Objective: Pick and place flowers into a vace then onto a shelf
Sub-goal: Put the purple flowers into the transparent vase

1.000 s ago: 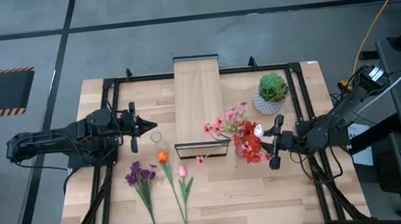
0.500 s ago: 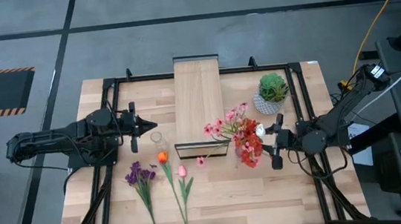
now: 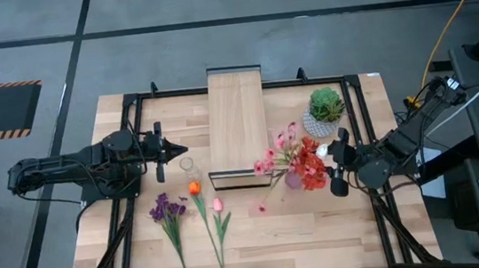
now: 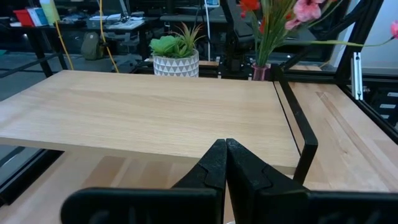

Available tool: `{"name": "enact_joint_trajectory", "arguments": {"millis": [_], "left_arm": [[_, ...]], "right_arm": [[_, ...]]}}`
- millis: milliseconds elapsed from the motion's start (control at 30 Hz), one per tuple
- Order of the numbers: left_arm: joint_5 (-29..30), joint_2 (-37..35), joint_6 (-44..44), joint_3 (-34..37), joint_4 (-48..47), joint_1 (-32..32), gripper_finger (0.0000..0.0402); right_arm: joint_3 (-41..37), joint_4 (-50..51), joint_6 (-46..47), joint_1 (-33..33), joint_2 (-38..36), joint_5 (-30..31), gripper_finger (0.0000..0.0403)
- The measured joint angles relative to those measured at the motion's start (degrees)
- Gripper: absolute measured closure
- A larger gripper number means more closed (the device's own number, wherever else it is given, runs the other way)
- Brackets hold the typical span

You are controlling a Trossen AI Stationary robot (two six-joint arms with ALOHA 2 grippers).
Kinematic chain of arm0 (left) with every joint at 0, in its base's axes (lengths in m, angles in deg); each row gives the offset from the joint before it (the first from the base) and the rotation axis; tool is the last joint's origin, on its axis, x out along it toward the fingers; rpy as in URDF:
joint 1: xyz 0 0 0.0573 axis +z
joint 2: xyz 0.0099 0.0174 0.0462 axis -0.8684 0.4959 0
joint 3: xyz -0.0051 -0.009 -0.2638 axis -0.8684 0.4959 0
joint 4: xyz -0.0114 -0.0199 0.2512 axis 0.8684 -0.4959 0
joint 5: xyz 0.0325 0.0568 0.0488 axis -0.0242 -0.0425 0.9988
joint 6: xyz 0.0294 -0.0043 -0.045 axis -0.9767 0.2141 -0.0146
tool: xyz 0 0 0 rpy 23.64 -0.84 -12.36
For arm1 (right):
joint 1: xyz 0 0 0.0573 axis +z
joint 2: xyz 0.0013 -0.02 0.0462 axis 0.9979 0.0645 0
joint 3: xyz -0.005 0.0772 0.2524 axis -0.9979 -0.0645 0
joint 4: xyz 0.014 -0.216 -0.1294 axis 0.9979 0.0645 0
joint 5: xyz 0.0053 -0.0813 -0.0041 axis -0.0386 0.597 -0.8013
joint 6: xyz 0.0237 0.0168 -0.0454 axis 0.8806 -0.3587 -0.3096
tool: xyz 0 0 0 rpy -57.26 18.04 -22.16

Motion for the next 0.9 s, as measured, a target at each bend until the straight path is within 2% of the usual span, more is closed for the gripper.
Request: {"name": "enact_joint_trajectory", "arguments": {"millis": [167, 400, 900], "left_arm": [[0.0, 0.0, 0.0, -0.02, -0.02, -0.02, 0.0398], [0.0, 0.0, 0.0, 0.0, -0.02, 0.0, 0.0398], [0.0, 0.0, 0.0, -0.01, -0.02, 0.0, 0.0398]], "right_arm": [[0.25, -0.09, 0.69, 0.0, 0.04, -0.76, 0.0212], [0.25, -0.1, 0.32, -0.01, -0.56, -6.85, 0.0212], [0.25, 3.22, -2.6, 0.02, -8.6, -8.26, 0.0212]]}}
